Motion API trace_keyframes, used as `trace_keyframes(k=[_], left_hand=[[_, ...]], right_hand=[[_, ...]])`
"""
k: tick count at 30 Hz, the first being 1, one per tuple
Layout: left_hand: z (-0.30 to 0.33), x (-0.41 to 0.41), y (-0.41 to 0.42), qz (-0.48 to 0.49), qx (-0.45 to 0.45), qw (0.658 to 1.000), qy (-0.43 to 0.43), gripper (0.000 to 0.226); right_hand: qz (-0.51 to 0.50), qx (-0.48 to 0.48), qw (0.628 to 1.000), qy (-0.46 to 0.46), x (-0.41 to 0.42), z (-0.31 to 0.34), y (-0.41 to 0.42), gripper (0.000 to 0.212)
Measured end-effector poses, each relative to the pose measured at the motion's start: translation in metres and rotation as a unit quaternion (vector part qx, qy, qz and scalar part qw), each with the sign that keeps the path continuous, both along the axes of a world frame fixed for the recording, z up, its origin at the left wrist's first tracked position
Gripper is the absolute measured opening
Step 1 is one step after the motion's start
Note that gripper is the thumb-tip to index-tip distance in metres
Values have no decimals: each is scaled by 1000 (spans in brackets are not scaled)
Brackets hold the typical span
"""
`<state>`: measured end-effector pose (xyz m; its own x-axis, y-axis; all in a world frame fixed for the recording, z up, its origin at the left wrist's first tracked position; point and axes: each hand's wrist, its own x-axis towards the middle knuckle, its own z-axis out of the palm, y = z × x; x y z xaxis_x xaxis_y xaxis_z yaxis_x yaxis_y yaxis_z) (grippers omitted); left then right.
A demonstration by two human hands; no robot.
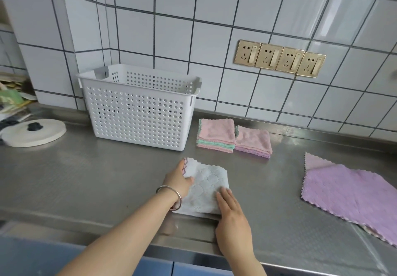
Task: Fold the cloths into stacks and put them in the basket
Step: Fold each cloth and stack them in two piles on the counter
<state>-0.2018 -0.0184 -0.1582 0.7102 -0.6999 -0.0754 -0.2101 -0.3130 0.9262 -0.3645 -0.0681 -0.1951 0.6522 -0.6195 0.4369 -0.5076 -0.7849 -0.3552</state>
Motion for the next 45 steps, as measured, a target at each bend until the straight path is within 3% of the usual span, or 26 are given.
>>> trace_keyframes(k=[4,8,10,14,17,19,22,25,27,29,31,35,37,40,45], left_hand=[[1,2,3,23,-6,1000,-17,67],[5,5,7,27,56,995,-76,75],[7,2,10,5,105,985,-137,77],[8,-8,21,-42,207,931,-298,83],[-3,-17,22,-109,254,897,-344,82],[-13,-23,22,-140,282,880,-355,73],[-19,-24,20,-151,297,872,-359,71],[-17,-21,18,-158,305,870,-353,71],[-15,-23,18,-162,309,870,-348,70],[-13,-25,20,-154,299,880,-336,71],[-12,-29,21,-135,283,893,-322,72],[-7,-41,24,-72,243,912,-323,68],[-8,-43,25,-65,216,926,-301,70],[-9,-37,24,-29,122,970,-206,78],[-5,-22,3,80,-16,997,-13,88]], right_hand=[[17,9,1000,-4,1,-3,-3,65],[29,3,1000,-9,0,-8,-7,65],[31,22,998,-51,-5,-7,-9,64],[27,93,992,-79,-8,15,-12,72],[70,45,996,18,4,24,-17,75],[70,52,988,129,9,19,-19,91],[39,74,978,193,11,17,-19,112],[38,101,972,210,13,22,-19,80],[43,166,973,153,14,29,-18,58],[-12,256,966,23,13,34,-19,56],[-94,346,931,-73,10,43,-21,58],[-108,437,893,-21,9,59,-22,74],[-95,425,900,-9,12,63,-18,76],[-50,320,944,-56,16,64,-12,74],[37,270,947,-172,19,82,-38,71]])
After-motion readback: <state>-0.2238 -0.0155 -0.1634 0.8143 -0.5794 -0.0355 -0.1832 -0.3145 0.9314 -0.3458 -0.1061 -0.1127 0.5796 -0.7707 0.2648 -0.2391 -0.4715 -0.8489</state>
